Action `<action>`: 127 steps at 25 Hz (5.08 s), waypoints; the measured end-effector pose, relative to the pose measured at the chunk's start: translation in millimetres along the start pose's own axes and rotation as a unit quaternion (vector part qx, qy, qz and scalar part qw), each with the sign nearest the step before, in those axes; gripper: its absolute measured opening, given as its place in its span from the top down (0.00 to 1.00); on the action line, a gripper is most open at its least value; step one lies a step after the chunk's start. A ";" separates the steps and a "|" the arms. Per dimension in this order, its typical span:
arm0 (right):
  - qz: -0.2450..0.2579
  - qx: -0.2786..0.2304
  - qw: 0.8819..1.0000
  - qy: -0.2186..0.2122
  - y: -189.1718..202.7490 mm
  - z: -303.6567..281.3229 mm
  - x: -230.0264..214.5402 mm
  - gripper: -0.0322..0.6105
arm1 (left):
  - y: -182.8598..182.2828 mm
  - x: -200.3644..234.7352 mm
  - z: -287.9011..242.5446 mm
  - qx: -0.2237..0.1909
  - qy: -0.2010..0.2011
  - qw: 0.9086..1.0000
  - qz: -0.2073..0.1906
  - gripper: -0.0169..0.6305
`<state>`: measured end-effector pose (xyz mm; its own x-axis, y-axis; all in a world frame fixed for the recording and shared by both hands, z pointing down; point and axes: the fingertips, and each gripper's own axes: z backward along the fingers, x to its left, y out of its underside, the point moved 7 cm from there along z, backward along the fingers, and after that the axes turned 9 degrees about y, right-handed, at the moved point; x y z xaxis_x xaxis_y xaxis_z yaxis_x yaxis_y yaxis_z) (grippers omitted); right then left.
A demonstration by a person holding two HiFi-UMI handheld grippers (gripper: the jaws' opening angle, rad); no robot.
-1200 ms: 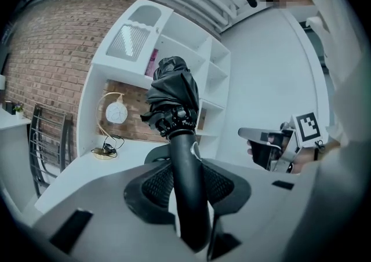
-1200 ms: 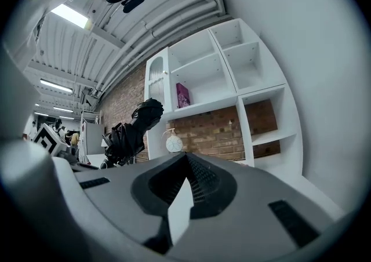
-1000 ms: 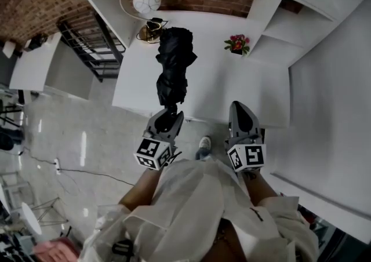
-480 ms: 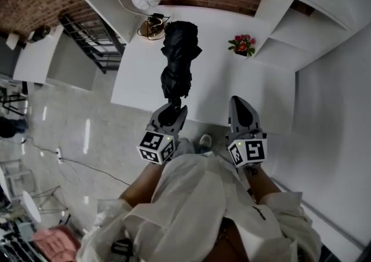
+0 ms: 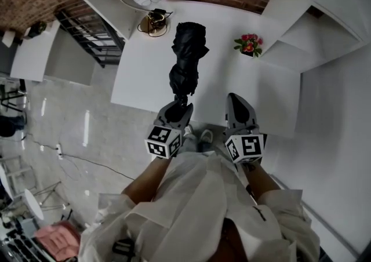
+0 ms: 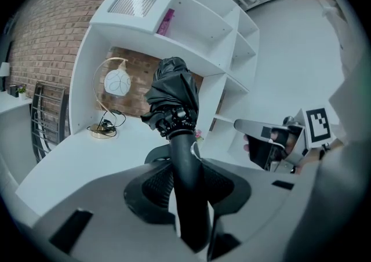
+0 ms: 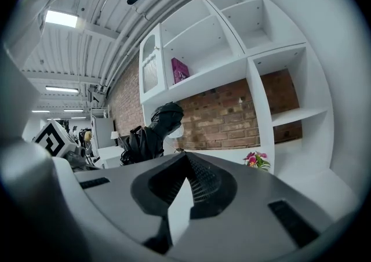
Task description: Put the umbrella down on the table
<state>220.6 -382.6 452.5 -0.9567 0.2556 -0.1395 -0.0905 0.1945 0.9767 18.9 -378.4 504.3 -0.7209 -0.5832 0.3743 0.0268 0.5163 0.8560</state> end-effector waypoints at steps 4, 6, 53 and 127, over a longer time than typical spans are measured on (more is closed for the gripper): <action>0.000 0.019 1.000 0.003 17.6 -20.2 6.7 0.92 | 14.1 17.7 -12.5 0.020 -0.002 1.000 0.021 0.77; 0.000 0.033 0.999 0.007 25.9 -28.4 8.2 0.92 | 22.2 25.5 -20.3 0.030 -0.003 0.999 0.033 0.77; -0.005 0.128 0.992 0.023 133.0 -68.9 5.2 0.92 | 146.1 77.4 -91.1 0.240 -0.084 0.957 0.138 0.76; -0.008 -0.057 0.996 0.068 -71.8 21.8 -17.9 0.92 | -126.8 28.1 97.2 -0.167 -0.125 0.962 -0.175 0.93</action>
<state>250.2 -380.5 381.3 -0.9828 0.1202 -0.1404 -0.1305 0.0862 0.9877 -72.1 -399.3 371.7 -0.8696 -0.4933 -0.0196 -0.0574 0.0617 0.9964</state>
